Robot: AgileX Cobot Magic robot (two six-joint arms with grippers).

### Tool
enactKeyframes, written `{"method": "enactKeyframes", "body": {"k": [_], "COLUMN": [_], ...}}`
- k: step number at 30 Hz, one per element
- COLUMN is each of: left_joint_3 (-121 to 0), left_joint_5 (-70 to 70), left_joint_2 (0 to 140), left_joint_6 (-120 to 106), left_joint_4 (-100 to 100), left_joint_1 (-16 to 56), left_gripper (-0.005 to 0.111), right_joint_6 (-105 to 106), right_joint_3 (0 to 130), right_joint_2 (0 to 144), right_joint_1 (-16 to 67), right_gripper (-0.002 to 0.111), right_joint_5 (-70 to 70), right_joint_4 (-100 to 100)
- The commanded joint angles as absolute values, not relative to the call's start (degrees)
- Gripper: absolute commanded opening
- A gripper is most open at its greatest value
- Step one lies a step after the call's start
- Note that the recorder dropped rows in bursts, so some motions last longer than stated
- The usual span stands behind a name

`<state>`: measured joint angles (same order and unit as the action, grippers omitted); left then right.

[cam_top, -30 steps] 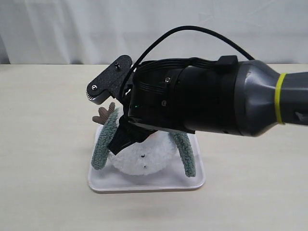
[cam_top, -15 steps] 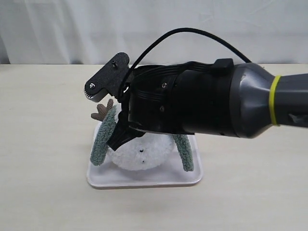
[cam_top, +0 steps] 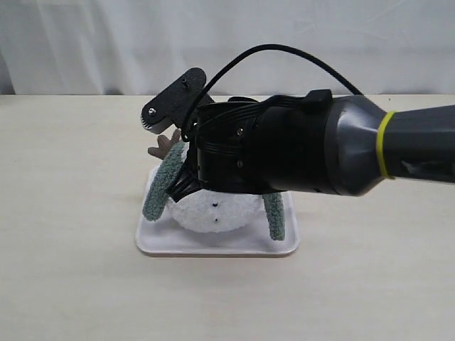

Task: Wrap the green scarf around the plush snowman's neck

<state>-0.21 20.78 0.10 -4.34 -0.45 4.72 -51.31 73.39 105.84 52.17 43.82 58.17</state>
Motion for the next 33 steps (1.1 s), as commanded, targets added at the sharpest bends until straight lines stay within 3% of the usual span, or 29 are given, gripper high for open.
{"method": "enactKeyframes", "body": {"k": [1, 5, 8, 18, 33], "left_joint_3": [0.0, 0.0, 0.0, 0.0, 0.0], "left_joint_5": [20.2, 20.2, 20.2, 20.2, 20.2], "left_joint_2": [0.0, 0.0, 0.0, 0.0, 0.0], "left_joint_6": [-4.2, -4.2, -4.2, -4.2, -4.2], "left_joint_4": [-0.5, -0.5, -0.5, -0.5, -0.5], "left_joint_1": [4.6, 4.6, 4.6, 4.6, 4.6], "left_gripper": [0.000, 0.000, 0.000, 0.000, 0.000], "right_joint_6": [-52.3, -49.5, -47.0, -44.1, -28.1], "right_joint_3": [73.5, 73.5, 73.5, 74.6, 78.1], "right_joint_2": [106.8, 106.8, 106.8, 106.3, 97.1], "right_joint_1": [50.7, 50.8, 50.8, 50.7, 50.8], "right_gripper": [0.004, 0.005, 0.013, 0.062, 0.066], "right_joint_5": [44.0, 39.0, 37.0, 43.1, 41.6], "right_joint_4": [59.1, 56.7, 53.6, 47.8, 26.9]}}
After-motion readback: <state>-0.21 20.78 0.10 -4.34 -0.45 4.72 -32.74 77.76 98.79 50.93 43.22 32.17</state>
